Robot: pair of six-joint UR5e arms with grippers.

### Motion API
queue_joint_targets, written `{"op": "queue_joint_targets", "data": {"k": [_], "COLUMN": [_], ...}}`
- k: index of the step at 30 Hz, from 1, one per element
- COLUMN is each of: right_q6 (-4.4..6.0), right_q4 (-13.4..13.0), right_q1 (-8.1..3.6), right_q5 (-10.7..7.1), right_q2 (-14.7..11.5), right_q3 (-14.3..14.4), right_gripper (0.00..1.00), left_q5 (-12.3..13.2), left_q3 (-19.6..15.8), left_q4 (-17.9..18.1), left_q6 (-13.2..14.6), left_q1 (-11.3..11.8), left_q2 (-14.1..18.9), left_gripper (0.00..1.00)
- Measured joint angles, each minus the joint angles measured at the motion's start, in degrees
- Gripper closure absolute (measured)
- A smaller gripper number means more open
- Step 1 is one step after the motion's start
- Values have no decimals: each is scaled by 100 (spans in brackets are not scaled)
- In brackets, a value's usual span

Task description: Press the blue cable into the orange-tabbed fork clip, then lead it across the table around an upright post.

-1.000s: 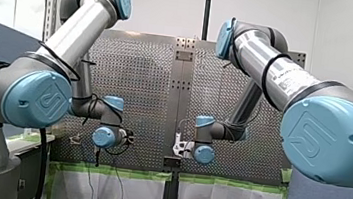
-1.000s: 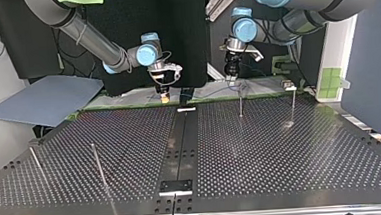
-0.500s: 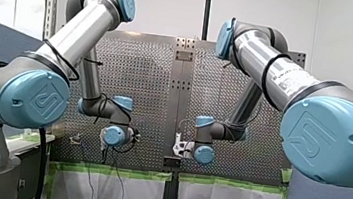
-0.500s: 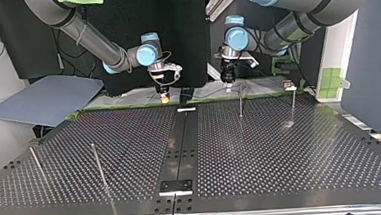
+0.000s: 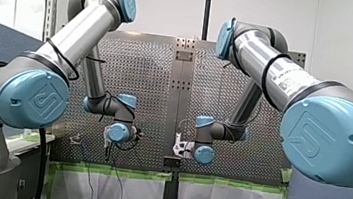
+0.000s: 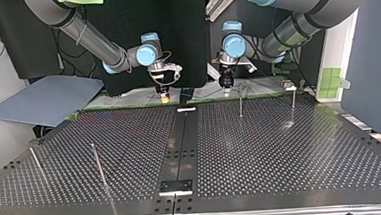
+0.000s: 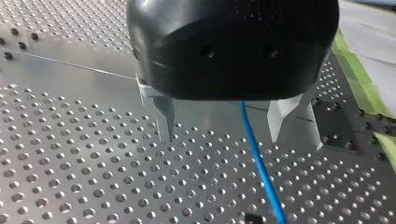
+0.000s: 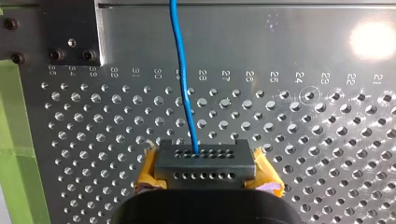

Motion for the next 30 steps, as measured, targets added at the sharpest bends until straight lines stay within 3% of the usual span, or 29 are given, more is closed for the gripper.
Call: {"op": "queue_joint_targets", "data": {"k": [5, 11, 30], "right_q6": [-1, -14, -27], "right_q4": [-2, 17, 34], "right_q1": [0, 0, -5], "right_q5": [-5, -13, -15], "right_q2": [0, -3, 2], "right_q3": [-1, -23, -44], "right_gripper": [100, 100, 100], "left_q5": [-207, -458, -702], "left_q3": [210, 437, 670], "left_q4": [-223, -222, -424], "left_q6": [216, 398, 637], "left_q1": [-28, -50, -126], "left_q2": [-220, -470, -507], "left_gripper": [0, 0, 0]}}
